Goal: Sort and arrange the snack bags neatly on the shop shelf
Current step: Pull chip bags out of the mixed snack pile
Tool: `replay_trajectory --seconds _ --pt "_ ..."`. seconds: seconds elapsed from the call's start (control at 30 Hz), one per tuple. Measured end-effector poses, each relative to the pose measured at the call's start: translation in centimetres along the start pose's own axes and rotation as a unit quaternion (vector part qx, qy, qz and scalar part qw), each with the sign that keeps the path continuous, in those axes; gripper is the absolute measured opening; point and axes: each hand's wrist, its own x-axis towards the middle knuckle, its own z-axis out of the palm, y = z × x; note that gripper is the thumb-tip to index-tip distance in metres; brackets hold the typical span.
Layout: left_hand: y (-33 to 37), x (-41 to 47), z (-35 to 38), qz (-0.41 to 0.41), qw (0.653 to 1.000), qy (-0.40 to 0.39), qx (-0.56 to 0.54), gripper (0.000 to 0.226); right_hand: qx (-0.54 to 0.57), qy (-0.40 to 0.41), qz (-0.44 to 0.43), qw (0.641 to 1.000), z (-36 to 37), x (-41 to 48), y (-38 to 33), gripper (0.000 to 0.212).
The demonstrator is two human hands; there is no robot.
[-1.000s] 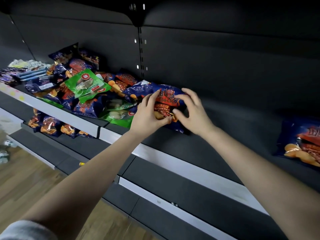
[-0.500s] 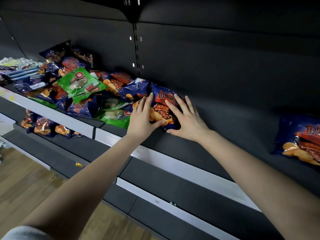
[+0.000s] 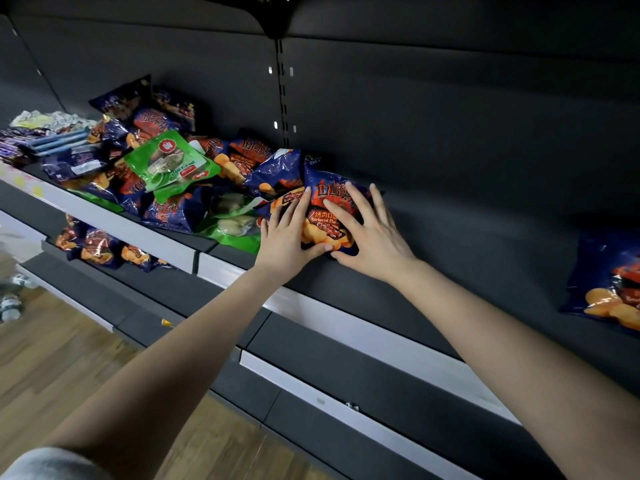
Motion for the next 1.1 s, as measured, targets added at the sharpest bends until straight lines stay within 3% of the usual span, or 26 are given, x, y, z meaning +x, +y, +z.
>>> replay_trajectory --seconds 0.23,0.6,1.1 --pt "-0.1 0.0 -0.5 -0.002 1.0 -0.011 0.011 0.102 0.032 0.02 -0.016 0.999 -0.4 0.6 -0.6 0.081" --pt "3.9 1.3 -0.7 0.099 0.993 0.058 -0.031 0.098 0.007 0.104 -0.003 0.995 -3.0 -1.5 1.6 0.075" --pt "18.3 2.0 6.8 0.222 0.951 -0.053 -0.206 0.099 -0.081 0.208 0.116 0.968 -11.7 -13.9 8.3 0.05"
